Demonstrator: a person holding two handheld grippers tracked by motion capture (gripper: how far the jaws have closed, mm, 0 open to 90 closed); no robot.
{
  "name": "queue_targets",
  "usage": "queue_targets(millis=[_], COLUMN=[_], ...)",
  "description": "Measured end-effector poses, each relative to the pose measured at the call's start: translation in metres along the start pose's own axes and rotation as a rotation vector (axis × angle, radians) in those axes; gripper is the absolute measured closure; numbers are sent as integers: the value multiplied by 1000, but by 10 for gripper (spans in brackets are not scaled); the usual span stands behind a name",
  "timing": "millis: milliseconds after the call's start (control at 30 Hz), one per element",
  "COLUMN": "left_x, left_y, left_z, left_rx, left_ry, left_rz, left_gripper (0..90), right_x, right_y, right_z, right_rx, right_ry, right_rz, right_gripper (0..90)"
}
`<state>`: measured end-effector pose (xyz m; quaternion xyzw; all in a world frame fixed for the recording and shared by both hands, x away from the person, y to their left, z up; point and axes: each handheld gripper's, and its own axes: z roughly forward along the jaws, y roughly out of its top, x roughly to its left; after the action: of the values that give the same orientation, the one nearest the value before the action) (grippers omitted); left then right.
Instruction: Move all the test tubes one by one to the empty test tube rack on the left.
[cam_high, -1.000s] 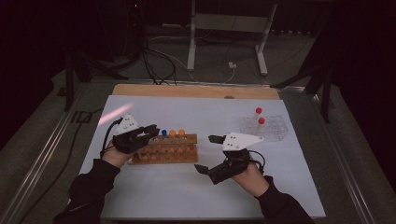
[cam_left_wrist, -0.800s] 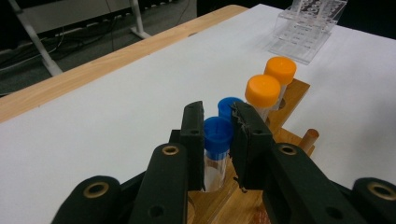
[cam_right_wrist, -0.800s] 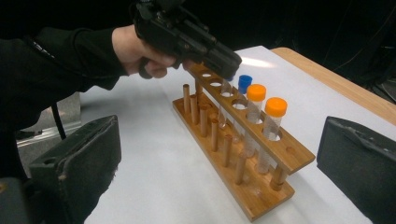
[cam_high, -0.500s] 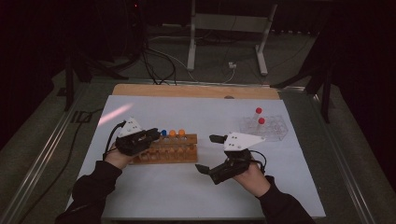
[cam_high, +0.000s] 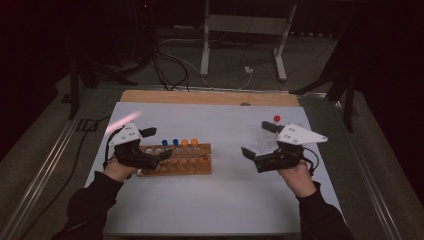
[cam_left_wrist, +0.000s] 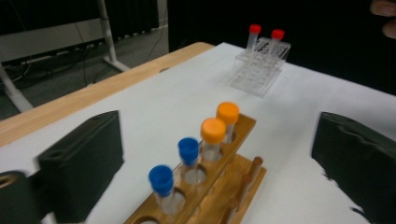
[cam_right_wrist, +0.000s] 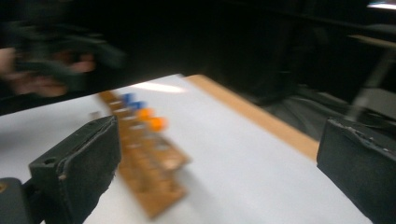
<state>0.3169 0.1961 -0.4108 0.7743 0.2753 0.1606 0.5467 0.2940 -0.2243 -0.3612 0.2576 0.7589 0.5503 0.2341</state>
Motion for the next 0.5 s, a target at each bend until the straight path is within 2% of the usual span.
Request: queue_targets(millis=[133, 233, 367, 500], left_x=[-4, -5, -5, -6], left_y=[3, 4, 4, 5], left_z=[-1, -1, -2, -2], left_rx=[-12, -13, -9, -10], left_ry=[-24, -27, -29, -34], left_rz=[11, 14, 18, 24], left_gripper=[7, 6, 6, 6], right_x=[-29, -51, -74, -86], right_y=[-6, -16, -33, -55], right_z=[-17, -26, -30, -20], right_rx=[7, 26, 38, 103], right_ry=[-128, -201, -248, -307], right_rz=[35, 74, 144, 162], right_gripper=[0, 0, 0, 98])
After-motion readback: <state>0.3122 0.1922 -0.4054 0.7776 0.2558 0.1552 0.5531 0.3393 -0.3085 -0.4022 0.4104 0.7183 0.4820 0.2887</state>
